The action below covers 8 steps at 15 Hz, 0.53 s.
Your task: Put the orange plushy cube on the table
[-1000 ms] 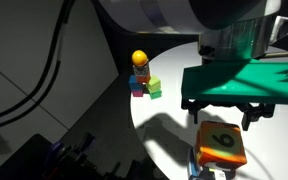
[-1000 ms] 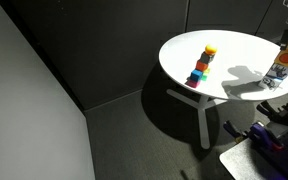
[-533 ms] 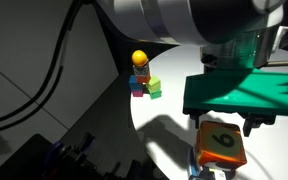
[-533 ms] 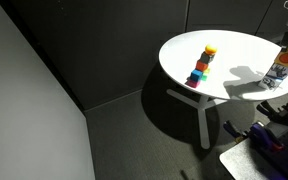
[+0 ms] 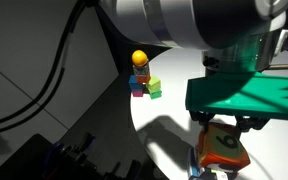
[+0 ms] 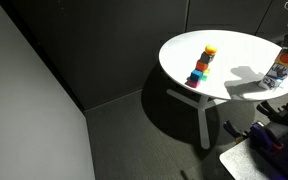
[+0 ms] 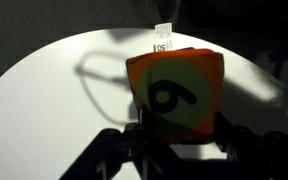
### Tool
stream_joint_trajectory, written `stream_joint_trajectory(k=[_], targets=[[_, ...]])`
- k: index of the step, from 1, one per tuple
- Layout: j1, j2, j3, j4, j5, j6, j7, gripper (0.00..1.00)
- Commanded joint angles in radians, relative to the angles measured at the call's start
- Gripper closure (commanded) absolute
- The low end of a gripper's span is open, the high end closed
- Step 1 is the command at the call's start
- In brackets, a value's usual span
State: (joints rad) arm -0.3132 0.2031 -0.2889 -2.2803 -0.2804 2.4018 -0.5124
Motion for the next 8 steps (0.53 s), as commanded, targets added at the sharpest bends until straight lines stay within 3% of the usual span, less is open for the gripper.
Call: stream_joint_trajectory(k=[1,4,8], targets=[[-0.005,-0.01,0.008,-0.007,-0.018,-0.001,-0.001,0.7],[-0.002,-0.022,0.014,-0.001,-0.009,-0.021,-0.005,0.87],[0.007,-0.038,0.024,0.004,-0.01,-0.041,0.001,0.91]])
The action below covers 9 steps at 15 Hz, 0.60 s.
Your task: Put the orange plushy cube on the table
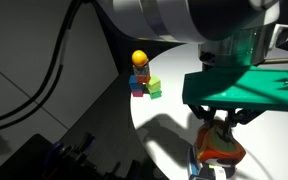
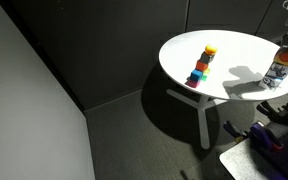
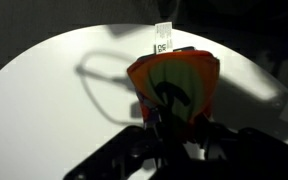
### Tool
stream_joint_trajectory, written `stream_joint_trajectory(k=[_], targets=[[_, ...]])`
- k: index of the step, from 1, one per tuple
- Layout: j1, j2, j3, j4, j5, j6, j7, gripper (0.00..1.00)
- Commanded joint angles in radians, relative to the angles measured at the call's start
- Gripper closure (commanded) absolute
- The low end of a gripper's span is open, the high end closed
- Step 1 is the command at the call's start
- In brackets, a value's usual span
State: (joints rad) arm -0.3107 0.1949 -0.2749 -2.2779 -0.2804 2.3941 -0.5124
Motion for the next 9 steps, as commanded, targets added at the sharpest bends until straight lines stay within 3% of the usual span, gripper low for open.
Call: stream_joint_trajectory(k=[1,9], targets=[[0.008,-0.034,0.011,0.002,-0.015,-0.035,0.007,0.9],[0.028,-0.072,0.024,0.012,0.001,-0.06,0.0,0.91]])
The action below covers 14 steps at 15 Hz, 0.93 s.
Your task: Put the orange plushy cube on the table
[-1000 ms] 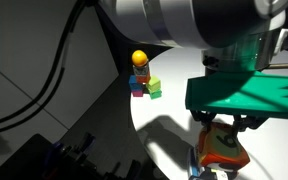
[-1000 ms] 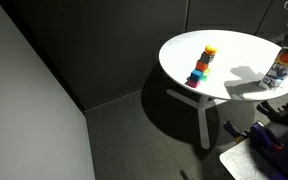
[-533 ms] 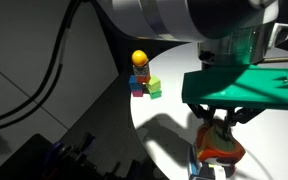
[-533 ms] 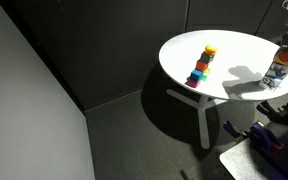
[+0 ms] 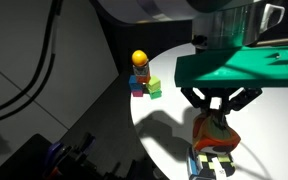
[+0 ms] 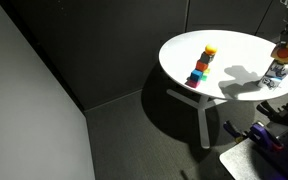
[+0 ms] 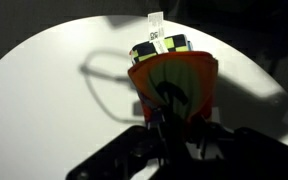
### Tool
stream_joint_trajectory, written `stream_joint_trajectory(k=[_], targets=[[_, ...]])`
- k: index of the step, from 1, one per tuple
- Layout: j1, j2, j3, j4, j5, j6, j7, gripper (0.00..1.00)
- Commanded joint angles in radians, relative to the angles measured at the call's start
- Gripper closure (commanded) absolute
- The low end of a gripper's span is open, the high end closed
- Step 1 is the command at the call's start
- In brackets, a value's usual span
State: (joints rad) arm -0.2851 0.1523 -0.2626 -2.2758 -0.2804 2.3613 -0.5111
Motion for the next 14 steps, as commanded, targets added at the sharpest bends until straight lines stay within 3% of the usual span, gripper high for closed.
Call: stream_joint_trajectory(k=[1,14], targets=[[0.004,-0.025,0.017,0.017,0.017,-0.02,-0.006,0.9],[0.037,0.097,0.092,0.164,0.106,-0.012,0.009,0.9]])
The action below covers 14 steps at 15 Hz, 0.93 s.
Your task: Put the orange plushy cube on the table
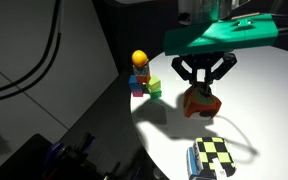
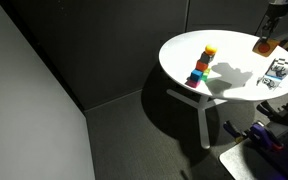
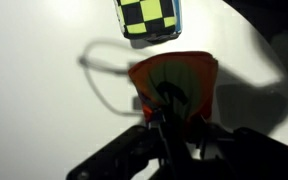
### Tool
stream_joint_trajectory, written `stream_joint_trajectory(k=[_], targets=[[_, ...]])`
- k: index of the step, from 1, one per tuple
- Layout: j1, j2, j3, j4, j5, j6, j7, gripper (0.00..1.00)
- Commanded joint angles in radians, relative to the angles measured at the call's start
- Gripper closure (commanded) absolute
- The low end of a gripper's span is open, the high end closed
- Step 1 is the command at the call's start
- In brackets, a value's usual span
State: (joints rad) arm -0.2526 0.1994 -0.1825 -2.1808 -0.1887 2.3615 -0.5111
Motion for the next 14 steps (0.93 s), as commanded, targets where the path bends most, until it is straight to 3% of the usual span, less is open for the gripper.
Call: stream_joint_trajectory(k=[1,14], targets=[[0.008,0.071,0.017,0.093,0.013,-0.016,0.016,0.9],[0.04,0.352,0.088,0.415,0.016,-0.073,0.089,0.92]])
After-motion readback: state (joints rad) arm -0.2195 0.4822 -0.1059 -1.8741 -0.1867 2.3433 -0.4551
